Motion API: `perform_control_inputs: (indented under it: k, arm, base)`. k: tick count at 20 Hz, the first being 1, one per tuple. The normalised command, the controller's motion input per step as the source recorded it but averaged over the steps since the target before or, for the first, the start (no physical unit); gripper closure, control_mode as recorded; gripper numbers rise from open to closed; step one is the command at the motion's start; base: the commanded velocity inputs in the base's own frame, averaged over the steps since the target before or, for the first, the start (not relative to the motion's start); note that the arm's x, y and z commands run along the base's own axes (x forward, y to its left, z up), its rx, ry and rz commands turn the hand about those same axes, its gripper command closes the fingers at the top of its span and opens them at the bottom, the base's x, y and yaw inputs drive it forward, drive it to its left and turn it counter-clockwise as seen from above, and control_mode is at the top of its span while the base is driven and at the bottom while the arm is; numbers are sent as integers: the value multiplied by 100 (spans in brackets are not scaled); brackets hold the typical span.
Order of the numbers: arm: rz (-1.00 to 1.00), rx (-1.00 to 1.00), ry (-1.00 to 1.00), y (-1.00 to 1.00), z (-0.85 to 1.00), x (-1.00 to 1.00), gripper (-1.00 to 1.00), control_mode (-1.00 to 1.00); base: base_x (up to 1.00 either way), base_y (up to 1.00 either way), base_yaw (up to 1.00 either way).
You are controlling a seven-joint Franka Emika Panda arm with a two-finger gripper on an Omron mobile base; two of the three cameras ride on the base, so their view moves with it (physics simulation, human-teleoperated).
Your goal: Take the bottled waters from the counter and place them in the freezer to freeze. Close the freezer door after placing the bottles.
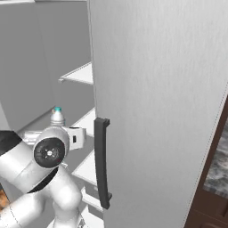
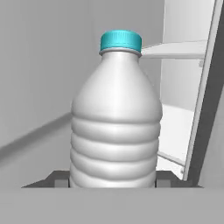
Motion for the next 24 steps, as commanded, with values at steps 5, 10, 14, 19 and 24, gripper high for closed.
perform_control_inputs:
  k: [5,10,14,19,24]
  arm:
    - [-25,-18,7,27,11,8,100,-100]
    - [-7,0,0,0,0,20,100,-100]
    - [-16,-1,-10,32,0,27,100,-100]
    - [-21,-2,-9,10,4,20,100,-100]
    - [-20,-4,-12,7,17,14,100,-100]
  base:
    - [0,0,0]
    - [0,0,0]
    - [0,0,0]
    - [0,0,0]
    - [0,0,0]
